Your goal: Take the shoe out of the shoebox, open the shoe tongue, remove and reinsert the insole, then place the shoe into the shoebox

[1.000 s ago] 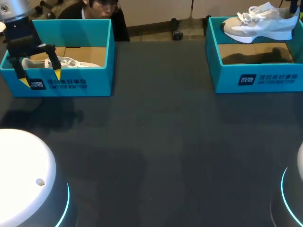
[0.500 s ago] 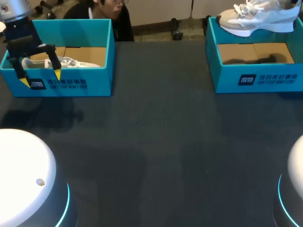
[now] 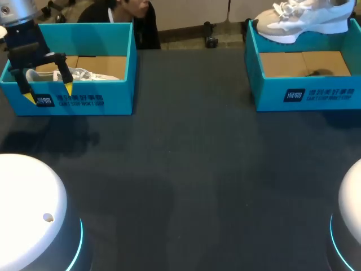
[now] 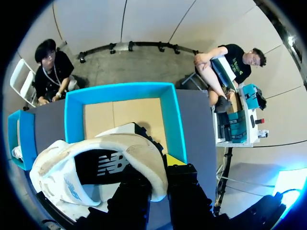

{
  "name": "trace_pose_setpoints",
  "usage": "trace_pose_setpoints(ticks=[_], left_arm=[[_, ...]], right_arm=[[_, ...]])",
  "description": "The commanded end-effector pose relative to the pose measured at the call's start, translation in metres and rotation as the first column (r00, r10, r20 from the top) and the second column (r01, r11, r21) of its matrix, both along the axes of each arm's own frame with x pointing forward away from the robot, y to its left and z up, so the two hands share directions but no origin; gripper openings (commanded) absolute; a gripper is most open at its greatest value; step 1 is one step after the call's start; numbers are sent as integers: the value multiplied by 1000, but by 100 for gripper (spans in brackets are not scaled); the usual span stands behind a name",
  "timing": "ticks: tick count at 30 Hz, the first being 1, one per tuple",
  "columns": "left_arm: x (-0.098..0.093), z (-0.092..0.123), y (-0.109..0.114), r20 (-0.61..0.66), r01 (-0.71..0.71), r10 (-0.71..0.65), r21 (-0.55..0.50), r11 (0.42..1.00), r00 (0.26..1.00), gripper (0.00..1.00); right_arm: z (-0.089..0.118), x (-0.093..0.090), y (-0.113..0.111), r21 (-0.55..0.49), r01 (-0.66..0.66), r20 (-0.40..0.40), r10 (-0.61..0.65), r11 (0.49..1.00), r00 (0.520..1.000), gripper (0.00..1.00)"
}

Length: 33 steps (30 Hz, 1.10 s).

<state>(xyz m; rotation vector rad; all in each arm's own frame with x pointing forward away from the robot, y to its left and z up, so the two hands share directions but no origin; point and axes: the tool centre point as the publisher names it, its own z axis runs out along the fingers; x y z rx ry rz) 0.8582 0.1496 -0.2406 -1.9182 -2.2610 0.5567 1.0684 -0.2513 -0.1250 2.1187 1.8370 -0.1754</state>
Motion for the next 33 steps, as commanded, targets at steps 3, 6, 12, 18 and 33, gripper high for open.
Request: trace_pose_setpoints(ticks=[3,6,12,18,33], left_arm=[[-2,0,0,5,0,0,0,1000,1000,100],[-2,0,0,5,0,0,0,1000,1000,100],[-2,0,0,5,0,0,0,1000,1000,100],[-2,0,0,5,0,0,0,1000,1000,100],[-2,0,0,5,0,0,0,1000,1000,100]], right_arm=[[4,-36,25,-17,4,49,-3,1000,999,0],[3,-54,40,-13,14,50,-13,1000,999,0],[2,-90,66,-13,23,54,-22,1000,998,0],[4,-129,90,-13,31,67,-30,999,997,0],[7,-197,127,-24,27,107,-24,999,994,0]])
